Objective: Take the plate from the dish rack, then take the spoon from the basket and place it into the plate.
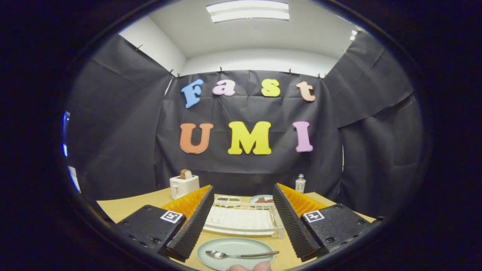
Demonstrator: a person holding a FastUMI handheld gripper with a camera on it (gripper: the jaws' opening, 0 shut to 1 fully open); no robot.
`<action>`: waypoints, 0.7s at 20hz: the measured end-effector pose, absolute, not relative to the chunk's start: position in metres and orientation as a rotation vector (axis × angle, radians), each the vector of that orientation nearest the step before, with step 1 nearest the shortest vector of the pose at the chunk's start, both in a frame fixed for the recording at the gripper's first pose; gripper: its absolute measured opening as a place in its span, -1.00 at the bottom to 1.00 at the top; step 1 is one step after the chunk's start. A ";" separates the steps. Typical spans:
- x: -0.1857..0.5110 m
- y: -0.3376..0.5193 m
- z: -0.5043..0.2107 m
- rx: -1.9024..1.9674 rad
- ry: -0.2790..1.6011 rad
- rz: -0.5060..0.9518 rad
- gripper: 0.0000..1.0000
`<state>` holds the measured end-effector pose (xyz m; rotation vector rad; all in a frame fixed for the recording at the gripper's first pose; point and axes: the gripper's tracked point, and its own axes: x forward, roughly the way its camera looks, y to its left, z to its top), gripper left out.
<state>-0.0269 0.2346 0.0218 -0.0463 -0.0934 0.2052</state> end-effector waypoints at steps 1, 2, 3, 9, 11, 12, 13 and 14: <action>-0.026 0.238 0.020 -0.051 -0.089 0.214 1.00; -0.026 0.240 0.018 -0.046 -0.081 0.220 1.00; -0.026 0.245 0.017 -0.043 -0.072 0.231 1.00; -0.029 0.252 0.018 -0.072 -0.069 0.241 1.00; -0.030 0.248 0.019 -0.069 -0.073 0.232 1.00; -0.030 0.245 0.021 -0.065 -0.075 0.226 1.00; -0.030 0.242 0.021 -0.058 -0.072 0.216 1.00; -0.029 0.237 0.019 -0.049 -0.063 0.201 1.00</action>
